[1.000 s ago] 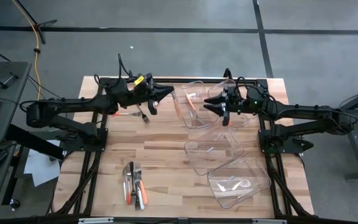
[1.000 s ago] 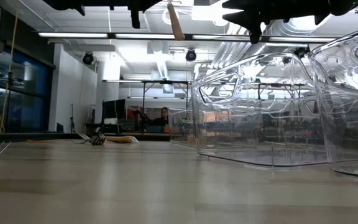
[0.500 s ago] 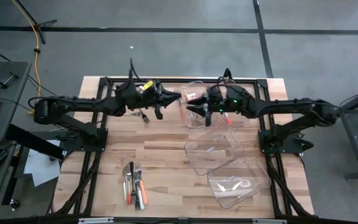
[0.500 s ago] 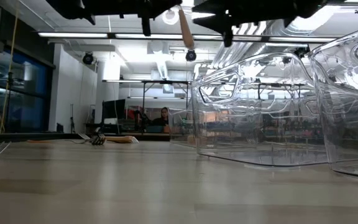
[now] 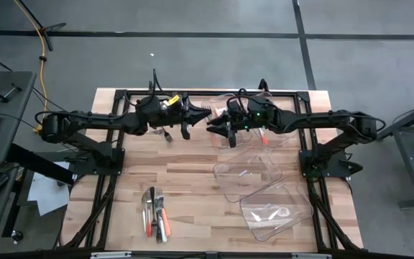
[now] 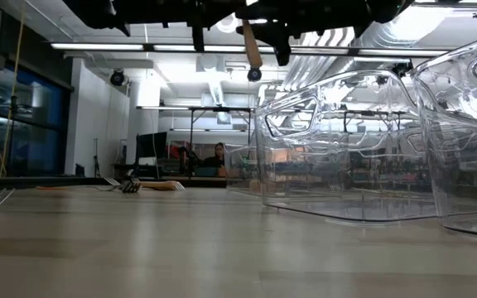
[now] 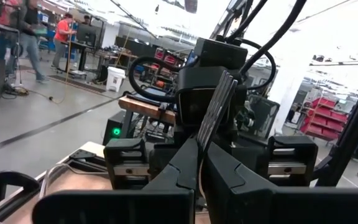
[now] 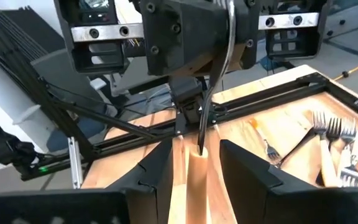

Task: Sort silverware by color (type)
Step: Put the light orange fork into the left transparent bin

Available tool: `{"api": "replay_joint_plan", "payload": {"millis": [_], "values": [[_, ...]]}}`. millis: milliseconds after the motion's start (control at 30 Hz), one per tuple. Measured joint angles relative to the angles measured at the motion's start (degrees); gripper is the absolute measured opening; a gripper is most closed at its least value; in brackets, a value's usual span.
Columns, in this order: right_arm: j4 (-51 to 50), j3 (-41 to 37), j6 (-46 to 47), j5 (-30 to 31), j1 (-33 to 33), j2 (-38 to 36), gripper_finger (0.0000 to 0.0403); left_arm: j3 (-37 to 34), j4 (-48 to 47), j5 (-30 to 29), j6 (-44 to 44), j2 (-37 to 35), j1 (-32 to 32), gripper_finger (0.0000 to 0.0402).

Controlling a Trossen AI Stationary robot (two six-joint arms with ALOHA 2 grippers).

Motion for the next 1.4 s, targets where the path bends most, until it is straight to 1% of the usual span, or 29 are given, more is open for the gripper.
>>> {"api": "replay_joint_plan", "payload": {"millis": [100,233,267,300,400,467,500,633,733,867,967,1067,1167,1233,1400], "values": [[-0.10,-0.03,0.90,-0.02,0.00,0.00,0.0088,0.00,-0.02,0.00,0.23,0.00,0.00,0.0000],[-0.26,-0.07,0.90,-0.24,0.00,0.00,0.0026,0.00,-0.13,0.00,0.52,0.00,0.00,0.0001],[-0.26,-0.07,0.83,-0.30,0.00,-0.02,0.0018,0.00,-0.13,0.02,0.52,0.00,0.00,0.0001],[-0.28,-0.07,0.83,-0.50,0.00,-0.02,0.0016,0.00,-0.13,0.01,0.61,0.00,0.00,0.0001],[-0.29,-0.09,0.92,-0.67,0.00,-0.02,0.0025,0.00,-0.16,0.00,0.57,0.00,0.00,0.0004],[-0.36,-0.09,0.85,-1.21,-0.03,-0.02,0.0021,0.00,-0.45,0.02,0.55,0.00,0.00,0.0011],[-0.53,-0.11,0.84,-1.51,-0.05,-0.02,0.0015,0.00,-0.71,0.04,0.40,0.00,0.00,0.0017],[-2.46,-0.15,0.43,-2.60,-0.78,-0.92,0.0015,0.00,-1.56,0.55,-0.02,-0.41,0.09,0.0051],[-6.83,-0.17,-1.38,-2.58,-1.57,-3.34,0.0015,0.00,-6.08,1.48,0.06,-2.82,0.59,0.0084],[-16.23,-0.17,-4.81,-1.29,-3.23,-8.26,0.0015,0.02,-17.74,3.31,2.17,-8.49,1.80,0.0122],[-24.10,-0.17,-7.29,0.25,-4.64,-12.30,0.0015,0.02,-26.65,3.56,3.41,-13.84,2.86,0.0139],[-29.74,-0.17,-9.52,1.85,-5.78,-16.10,0.0015,0.02,-31.52,3.56,4.44,-18.18,3.23,0.0146],[-33.99,-0.17,-10.91,3.06,-6.85,-19.47,0.0015,-1.74,-30.34,3.56,4.16,-21.61,2.77,0.0145],[-36.57,-0.17,-11.19,3.27,-7.58,-21.50,0.0015,-4.34,-26.97,3.04,3.27,-23.08,1.79,0.0142],[-38.62,-0.17,-11.19,3.45,-8.40,-24.74,0.0015,-12.01,-17.26,-1.33,-0.40,-25.07,-1.29,0.0131]]}}
